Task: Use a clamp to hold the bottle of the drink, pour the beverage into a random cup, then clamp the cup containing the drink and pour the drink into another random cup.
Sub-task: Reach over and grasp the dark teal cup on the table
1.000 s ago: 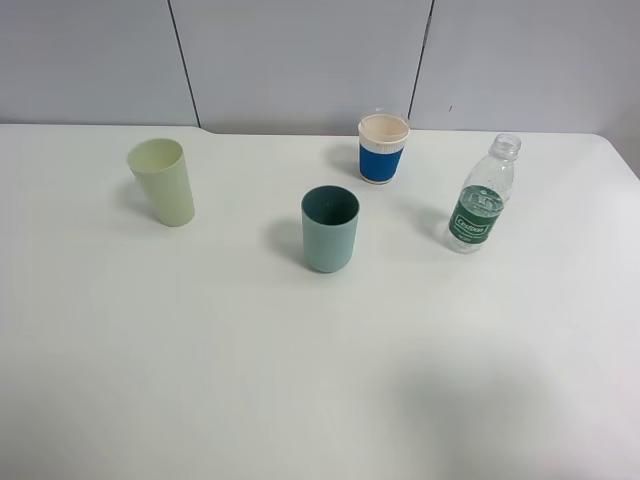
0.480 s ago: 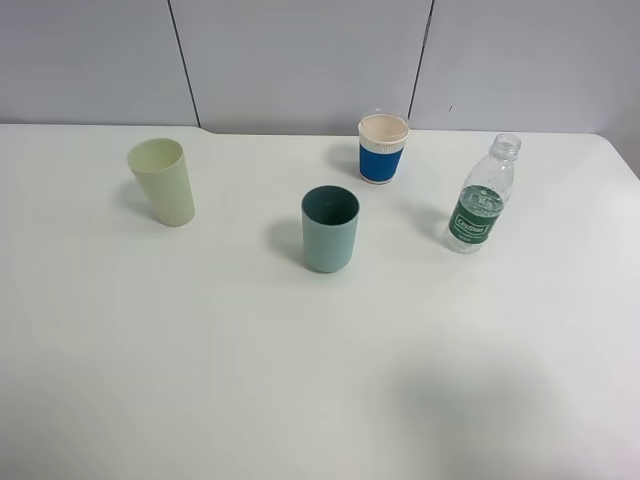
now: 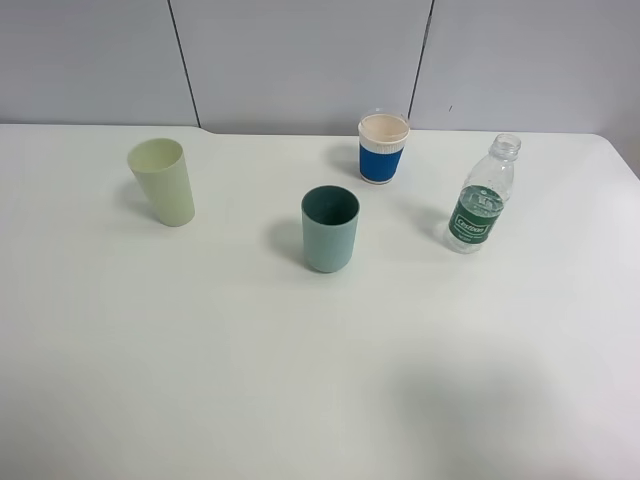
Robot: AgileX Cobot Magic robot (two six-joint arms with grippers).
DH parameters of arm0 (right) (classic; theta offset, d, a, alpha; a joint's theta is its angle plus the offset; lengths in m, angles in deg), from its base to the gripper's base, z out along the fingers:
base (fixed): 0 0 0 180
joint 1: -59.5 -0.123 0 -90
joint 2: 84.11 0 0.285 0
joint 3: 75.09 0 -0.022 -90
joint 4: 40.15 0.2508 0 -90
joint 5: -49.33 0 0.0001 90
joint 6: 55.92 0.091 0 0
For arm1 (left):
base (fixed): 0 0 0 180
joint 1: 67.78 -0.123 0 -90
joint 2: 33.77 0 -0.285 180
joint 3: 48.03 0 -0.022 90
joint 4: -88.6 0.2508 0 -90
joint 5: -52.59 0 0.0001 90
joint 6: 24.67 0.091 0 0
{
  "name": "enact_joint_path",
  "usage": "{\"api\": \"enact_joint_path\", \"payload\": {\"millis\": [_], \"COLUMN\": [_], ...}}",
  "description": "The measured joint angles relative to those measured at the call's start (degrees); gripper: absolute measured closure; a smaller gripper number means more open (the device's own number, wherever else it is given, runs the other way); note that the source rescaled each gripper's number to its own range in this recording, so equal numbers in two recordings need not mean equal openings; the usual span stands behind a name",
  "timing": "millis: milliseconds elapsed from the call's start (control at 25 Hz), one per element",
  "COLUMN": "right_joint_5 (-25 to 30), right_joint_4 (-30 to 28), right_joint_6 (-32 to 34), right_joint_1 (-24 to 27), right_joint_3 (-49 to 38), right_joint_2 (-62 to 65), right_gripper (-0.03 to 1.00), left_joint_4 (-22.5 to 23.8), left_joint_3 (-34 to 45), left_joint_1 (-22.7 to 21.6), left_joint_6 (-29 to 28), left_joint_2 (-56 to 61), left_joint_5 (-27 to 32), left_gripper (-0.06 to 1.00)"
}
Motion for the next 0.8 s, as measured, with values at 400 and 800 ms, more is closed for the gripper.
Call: {"api": "enact_joint_path", "payload": {"millis": [400,800], "right_joint_5": [0.0,0.0], "right_joint_4": [0.0,0.0], "right_joint_6": [0.0,0.0], "right_joint_1": [0.0,0.0], "right_joint_3": [0.0,0.0], "right_joint_2": [0.0,0.0], "right_gripper": [-0.02,-0.02], "left_joint_4": [-0.6,-2.1], "left_joint_3": [-0.8,5.1], "left_joint_1": [7.7,21.6], "left_joint_6": [4.7,2.4], "left_joint_2": [-19.5,-38.7], "left_joint_5": [-10.5,-23.8], "left_gripper": [-0.06,-0.06]}}
